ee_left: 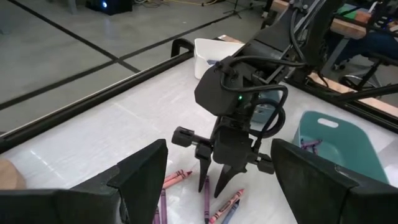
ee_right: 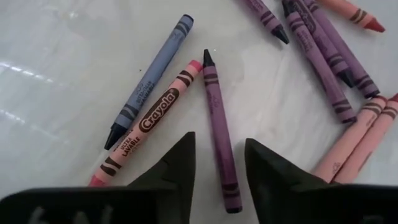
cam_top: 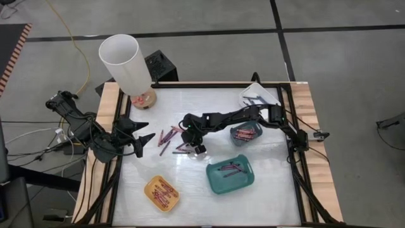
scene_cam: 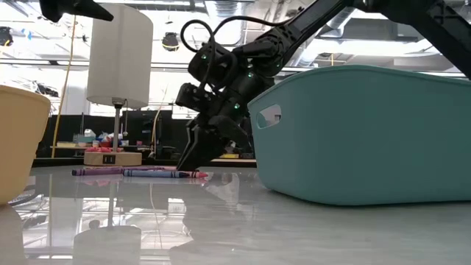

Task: Sort crayons
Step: Put the purple crayon into the blue bin

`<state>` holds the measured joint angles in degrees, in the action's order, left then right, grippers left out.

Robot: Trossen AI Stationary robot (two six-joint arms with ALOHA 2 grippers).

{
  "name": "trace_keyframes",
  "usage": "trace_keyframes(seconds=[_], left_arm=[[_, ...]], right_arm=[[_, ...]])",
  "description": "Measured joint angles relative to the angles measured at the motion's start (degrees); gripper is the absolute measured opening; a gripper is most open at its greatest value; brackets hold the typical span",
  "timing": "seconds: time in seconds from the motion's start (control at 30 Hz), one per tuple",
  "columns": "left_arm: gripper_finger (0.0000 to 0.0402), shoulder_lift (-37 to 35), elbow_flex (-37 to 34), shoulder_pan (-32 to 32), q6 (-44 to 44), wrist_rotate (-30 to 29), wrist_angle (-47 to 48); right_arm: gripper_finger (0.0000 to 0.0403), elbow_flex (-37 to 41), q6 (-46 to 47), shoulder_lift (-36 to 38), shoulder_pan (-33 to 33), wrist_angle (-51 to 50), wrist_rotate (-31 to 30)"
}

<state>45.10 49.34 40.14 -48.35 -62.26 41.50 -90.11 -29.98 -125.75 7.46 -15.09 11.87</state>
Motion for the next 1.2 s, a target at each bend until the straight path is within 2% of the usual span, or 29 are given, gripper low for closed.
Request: trace_keyframes(seconds=[0.53,0.8,1.0,1.2], left_arm=[[0.0276,0.0,0.0,0.0,-0.8,0.1,0.0],[0.0276,0.0,0.0,0.0,-1.0,0.2,-0.2],[0.0276,0.0,0.0,0.0,-1.0,0.4,-0.5],[0.0276,0.0,0.0,0.0,-1.0,0.1,-0.7]], right_arm=[[0.0007,0.0,3.4,0.0,-0.6,-0.7,-3.0],[0.0003,-0.6,3.6,4.4,-0.5,-2.4,-4.3],[0.0003,-1.4,3.7,12.8,-0.8,-7.5,-3.5],[0.0003,-1.4,6.9,23.1,-2.8,-17.9,-3.4]])
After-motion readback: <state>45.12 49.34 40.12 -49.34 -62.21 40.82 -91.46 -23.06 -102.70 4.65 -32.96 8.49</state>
